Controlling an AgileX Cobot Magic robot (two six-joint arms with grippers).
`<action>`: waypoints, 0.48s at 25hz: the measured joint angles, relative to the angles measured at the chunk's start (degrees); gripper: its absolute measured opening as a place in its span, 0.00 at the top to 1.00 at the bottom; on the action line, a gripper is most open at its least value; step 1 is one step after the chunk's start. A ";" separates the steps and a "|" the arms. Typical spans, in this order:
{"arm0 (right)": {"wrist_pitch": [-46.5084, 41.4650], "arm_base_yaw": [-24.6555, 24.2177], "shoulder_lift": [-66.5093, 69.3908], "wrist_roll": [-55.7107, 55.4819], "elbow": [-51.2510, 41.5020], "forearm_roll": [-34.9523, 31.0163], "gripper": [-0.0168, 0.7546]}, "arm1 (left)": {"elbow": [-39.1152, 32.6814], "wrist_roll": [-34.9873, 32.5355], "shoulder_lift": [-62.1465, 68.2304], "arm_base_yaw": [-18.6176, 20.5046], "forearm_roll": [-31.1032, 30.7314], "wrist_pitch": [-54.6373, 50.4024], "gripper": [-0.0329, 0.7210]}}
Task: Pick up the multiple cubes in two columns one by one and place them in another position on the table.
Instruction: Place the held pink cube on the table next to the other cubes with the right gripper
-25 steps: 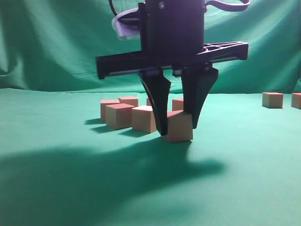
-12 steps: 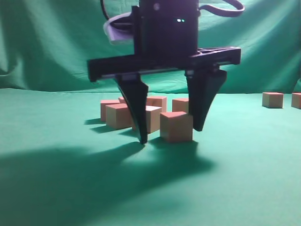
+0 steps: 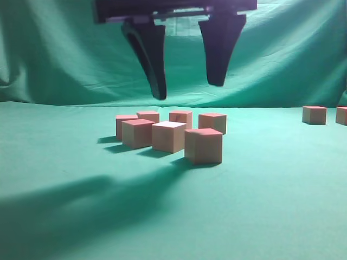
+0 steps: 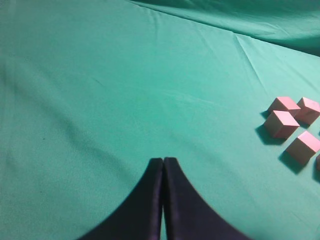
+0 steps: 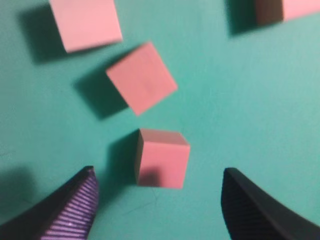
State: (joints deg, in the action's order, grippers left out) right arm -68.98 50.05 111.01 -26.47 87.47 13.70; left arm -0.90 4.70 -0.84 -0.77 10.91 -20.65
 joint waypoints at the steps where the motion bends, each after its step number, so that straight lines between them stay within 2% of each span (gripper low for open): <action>1: -0.13 0.00 -0.44 0.24 0.45 0.26 0.36 | 0.00 0.00 0.00 0.00 0.00 0.00 0.96; 5: -0.76 0.00 -3.63 1.57 0.84 0.54 0.36 | 0.00 0.00 0.00 0.00 0.00 0.00 0.96; 9: -1.18 -0.10 -9.21 1.77 0.84 5.19 0.36 | 0.00 0.00 0.00 0.00 0.00 0.00 0.96; 12: -1.31 -2.42 -15.11 1.77 0.84 6.86 0.36 | 0.00 0.00 0.00 0.00 0.00 0.00 0.96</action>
State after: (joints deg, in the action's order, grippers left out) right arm -70.29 47.63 95.90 -24.71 88.31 20.56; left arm -0.90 4.70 -0.84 -0.77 10.91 -20.65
